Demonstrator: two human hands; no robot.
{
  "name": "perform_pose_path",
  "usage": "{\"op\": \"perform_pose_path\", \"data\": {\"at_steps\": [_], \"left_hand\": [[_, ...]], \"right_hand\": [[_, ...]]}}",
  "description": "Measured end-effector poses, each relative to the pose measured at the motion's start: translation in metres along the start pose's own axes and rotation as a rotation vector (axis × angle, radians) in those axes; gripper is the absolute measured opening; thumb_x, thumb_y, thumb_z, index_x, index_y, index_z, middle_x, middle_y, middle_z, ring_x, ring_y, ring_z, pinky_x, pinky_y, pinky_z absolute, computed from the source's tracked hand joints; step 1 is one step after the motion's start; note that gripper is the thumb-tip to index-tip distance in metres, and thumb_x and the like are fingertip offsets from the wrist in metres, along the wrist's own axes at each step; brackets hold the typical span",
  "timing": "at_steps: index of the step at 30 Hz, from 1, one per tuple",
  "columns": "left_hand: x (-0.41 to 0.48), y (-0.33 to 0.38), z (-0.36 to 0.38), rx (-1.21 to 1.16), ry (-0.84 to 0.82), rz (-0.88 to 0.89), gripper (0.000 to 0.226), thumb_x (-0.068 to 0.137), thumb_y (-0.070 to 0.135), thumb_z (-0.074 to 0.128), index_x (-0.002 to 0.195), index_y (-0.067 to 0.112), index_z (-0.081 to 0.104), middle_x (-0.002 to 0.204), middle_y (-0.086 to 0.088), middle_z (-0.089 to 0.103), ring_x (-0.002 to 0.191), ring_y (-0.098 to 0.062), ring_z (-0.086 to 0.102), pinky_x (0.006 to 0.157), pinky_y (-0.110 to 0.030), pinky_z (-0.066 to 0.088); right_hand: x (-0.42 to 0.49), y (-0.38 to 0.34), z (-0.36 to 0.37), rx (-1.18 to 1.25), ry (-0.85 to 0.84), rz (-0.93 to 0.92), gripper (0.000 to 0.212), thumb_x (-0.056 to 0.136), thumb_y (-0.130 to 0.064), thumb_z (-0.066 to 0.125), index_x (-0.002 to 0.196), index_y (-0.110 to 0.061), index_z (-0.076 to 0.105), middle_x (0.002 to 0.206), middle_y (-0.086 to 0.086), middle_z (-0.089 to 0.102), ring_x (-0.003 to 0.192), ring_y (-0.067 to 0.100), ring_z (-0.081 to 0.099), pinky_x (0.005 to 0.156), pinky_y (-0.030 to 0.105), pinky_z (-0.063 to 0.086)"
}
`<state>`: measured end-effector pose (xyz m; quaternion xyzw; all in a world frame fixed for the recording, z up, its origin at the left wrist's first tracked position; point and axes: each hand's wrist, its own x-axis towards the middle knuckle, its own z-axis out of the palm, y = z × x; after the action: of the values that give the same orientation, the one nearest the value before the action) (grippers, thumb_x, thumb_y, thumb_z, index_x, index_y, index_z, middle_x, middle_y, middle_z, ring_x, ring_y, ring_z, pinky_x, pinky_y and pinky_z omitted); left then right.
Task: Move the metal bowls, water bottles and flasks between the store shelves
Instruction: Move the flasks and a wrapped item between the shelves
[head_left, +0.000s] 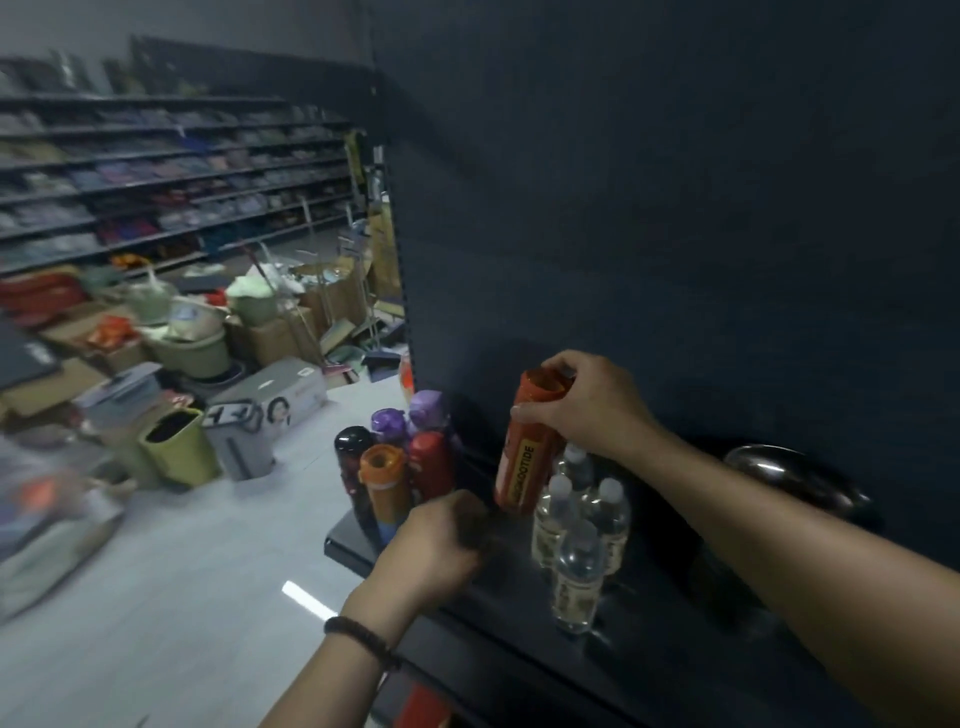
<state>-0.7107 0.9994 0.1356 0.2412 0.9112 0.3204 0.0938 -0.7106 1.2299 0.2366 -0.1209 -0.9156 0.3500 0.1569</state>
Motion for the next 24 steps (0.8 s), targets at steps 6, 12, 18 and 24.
{"op": "perform_pose_path", "data": {"at_steps": [6, 12, 18, 24], "left_hand": [[0.034, -0.045, 0.007, -0.030, 0.044, -0.040, 0.036, 0.095, 0.044, 0.075, 0.127, 0.030, 0.066, 0.124, 0.009, 0.068, 0.113, -0.013, 0.066, 0.098, -0.040, 0.059], [0.058, -0.076, 0.028, 0.076, 0.002, -0.072, 0.040, 0.097, 0.044, 0.073, 0.133, 0.032, 0.060, 0.131, 0.009, 0.060, 0.116, -0.016, 0.064, 0.095, -0.038, 0.060], [0.064, -0.102, 0.039, 0.131, -0.031, -0.097, 0.034, 0.101, 0.039, 0.070, 0.131, 0.026, 0.063, 0.131, 0.002, 0.062, 0.113, -0.019, 0.067, 0.088, -0.030, 0.058], [0.063, -0.110, 0.052, 0.152, -0.073, -0.090, 0.035, 0.102, 0.044, 0.068, 0.131, 0.026, 0.064, 0.132, 0.001, 0.061, 0.111, -0.019, 0.067, 0.091, -0.035, 0.062]], "right_hand": [[0.065, 0.007, 0.085, -0.140, -0.031, -0.003, 0.061, 0.060, -0.055, 0.094, 0.107, -0.030, 0.065, 0.105, -0.006, 0.071, 0.096, 0.015, 0.066, 0.075, 0.027, 0.056], [0.100, 0.030, 0.153, -0.206, -0.125, 0.007, 0.066, 0.066, -0.051, 0.094, 0.116, -0.027, 0.060, 0.116, 0.003, 0.066, 0.097, 0.020, 0.065, 0.076, 0.032, 0.055], [0.115, 0.046, 0.197, -0.237, -0.152, 0.010, 0.077, 0.065, -0.055, 0.095, 0.125, -0.023, 0.059, 0.120, 0.005, 0.067, 0.102, 0.023, 0.067, 0.081, 0.034, 0.056], [0.121, 0.055, 0.211, -0.204, -0.177, 0.038, 0.085, 0.071, -0.052, 0.094, 0.139, -0.018, 0.057, 0.132, 0.011, 0.064, 0.116, 0.027, 0.064, 0.093, 0.035, 0.054]]}}
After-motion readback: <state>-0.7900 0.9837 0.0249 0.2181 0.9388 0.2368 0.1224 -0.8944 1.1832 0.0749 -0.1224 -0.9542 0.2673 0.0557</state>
